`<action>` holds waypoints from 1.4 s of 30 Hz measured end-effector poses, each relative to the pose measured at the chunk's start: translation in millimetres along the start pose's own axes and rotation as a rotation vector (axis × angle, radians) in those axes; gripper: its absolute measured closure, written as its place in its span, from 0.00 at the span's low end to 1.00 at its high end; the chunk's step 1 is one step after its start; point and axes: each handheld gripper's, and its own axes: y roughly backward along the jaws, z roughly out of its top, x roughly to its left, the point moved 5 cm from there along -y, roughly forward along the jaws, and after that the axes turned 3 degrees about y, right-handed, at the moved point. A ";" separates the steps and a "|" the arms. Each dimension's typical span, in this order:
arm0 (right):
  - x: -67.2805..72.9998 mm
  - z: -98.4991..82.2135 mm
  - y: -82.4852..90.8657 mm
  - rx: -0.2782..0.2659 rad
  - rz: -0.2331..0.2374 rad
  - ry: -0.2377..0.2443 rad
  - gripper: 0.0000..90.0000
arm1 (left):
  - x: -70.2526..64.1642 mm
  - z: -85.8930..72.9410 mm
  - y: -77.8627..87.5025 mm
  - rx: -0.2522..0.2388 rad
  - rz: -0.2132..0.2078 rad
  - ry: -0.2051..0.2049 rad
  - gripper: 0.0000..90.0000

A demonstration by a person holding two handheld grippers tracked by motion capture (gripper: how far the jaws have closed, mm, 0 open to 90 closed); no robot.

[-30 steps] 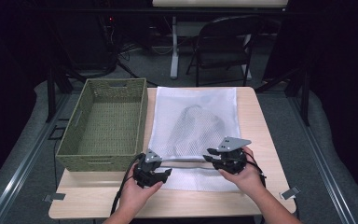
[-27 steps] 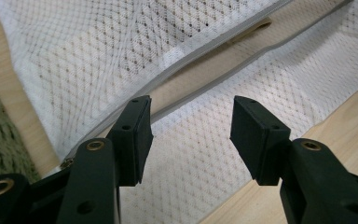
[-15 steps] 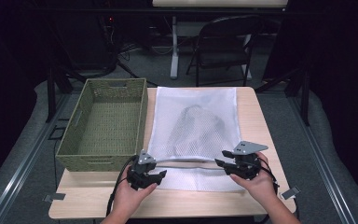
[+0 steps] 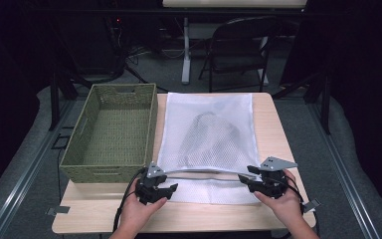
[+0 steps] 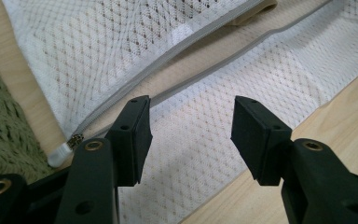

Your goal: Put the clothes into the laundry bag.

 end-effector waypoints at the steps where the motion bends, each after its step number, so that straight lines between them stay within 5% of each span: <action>1: -0.4 -1.1 -0.5 0.002 0.004 -0.001 0.55 | -0.1 -0.8 -0.4 0.012 -0.007 -0.002 0.52; 21: -6.7 -11.5 1.4 -0.023 -0.060 0.022 0.59 | 10.4 -6.3 -0.8 0.027 -0.031 0.024 0.56; 42: -42.0 -43.4 4.5 0.092 -0.139 -0.145 0.50 | 5.0 0.0 -9.9 0.034 -0.042 0.001 0.52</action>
